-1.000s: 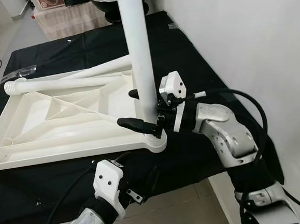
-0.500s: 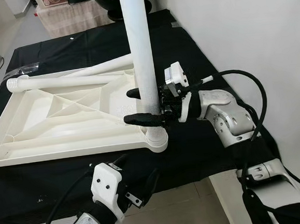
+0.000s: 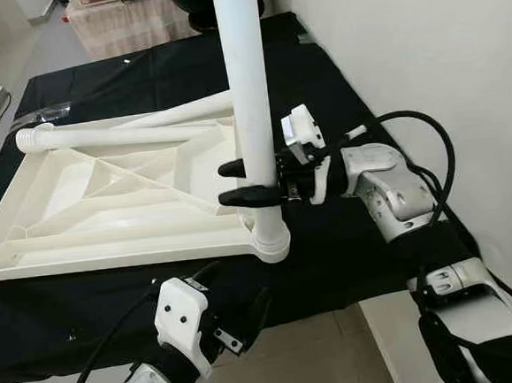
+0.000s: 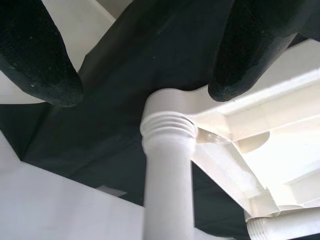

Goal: Building children table

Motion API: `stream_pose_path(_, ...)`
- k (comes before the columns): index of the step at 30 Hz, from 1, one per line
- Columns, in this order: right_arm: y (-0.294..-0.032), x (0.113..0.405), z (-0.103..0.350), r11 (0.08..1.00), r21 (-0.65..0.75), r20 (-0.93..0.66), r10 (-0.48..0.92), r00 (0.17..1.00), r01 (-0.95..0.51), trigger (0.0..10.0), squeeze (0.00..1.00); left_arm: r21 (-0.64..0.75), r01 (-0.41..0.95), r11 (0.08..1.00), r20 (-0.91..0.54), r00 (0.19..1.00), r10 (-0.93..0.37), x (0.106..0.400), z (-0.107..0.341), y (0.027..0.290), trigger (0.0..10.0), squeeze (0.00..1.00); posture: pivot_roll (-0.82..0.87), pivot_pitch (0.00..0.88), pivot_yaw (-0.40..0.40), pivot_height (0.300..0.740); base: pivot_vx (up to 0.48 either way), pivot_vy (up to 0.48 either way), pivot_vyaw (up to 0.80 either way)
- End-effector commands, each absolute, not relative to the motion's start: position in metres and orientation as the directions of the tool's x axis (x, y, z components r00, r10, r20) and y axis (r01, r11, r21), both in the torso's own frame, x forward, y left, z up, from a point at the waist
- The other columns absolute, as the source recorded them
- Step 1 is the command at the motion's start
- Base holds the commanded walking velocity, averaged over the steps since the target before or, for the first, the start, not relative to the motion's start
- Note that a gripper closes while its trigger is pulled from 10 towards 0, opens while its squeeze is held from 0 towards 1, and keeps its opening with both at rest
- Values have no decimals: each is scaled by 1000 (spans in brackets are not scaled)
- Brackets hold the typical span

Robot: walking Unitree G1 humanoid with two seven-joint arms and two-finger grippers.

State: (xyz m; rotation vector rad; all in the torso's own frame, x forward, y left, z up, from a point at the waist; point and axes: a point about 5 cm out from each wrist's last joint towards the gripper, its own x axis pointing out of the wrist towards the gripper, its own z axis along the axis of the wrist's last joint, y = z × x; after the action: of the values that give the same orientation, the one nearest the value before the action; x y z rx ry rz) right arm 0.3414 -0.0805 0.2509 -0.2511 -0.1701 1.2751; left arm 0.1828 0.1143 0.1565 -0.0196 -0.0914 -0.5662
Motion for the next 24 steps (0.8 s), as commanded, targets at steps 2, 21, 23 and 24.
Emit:
stream_pose_path(2, -86, 349, 221, 541, -303, -137, 790, 598, -784, 0, 0, 12, 533, 846, 61, 844, -533, 182, 152, 117, 10000, 0, 54, 198, 27, 740, 0, 0, 0)
stream_pose_path(21, -60, 325, 218, 844, -159, 26, 523, 852, -513, 10000, 1000, 29, 514, 857, 78, 854, -514, 198, 150, 121, 10000, 0, 28, 143, 32, 740, 0, 0, 0)
stream_pose_path(23, -60, 325, 224, 795, -177, 55, 596, 801, -580, 10000, 1000, 29, 514, 857, 80, 854, -514, 198, 150, 121, 10000, 0, 29, 146, 28, 740, 0, 0, 0)
stream_pose_path(24, -60, 325, 224, 795, -177, 55, 596, 801, -580, 10000, 1000, 29, 514, 857, 80, 854, -514, 198, 150, 121, 10000, 0, 29, 146, 28, 740, 0, 0, 0)
